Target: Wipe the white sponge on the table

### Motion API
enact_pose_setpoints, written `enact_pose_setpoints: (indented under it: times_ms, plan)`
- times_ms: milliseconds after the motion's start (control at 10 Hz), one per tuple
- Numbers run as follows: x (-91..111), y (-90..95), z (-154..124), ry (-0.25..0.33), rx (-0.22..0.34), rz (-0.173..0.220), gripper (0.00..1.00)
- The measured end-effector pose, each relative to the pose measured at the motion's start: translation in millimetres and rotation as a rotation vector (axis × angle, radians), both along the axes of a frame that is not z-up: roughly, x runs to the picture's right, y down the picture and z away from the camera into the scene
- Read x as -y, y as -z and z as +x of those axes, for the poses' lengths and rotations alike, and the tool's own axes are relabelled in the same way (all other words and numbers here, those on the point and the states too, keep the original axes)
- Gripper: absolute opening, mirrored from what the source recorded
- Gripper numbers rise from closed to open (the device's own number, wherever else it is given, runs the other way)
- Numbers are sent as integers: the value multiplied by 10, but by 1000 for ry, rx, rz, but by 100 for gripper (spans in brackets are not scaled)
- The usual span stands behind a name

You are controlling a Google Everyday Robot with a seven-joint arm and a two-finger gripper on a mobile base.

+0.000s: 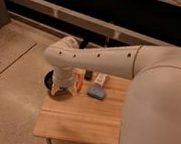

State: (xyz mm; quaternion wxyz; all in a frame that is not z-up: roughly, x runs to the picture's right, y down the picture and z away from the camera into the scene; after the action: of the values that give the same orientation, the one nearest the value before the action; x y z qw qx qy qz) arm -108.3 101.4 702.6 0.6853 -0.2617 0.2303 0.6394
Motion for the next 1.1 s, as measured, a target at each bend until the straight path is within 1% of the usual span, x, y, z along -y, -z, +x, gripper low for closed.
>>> enact_pose_setpoints:
  times_ms: [100,200,300,400,500,600,700,800,1100]
  plan:
    - [26,-1,-1,0,1,13,65]
    - [126,-16,-14,-7,8,62,65]
    - [299,-31,-45,-19,31,149,65]
    - [430,-26,-67,-29,55,216,65]
    - [518,-6,-80,-46,82,268,65]
    - [572,25,-85,-75,116,311,65]
    - [575,56,-52,-116,138,334,65]
    - [573,70,-26,-137,146,343,65]
    - [565,81,-54,-141,154,345,65]
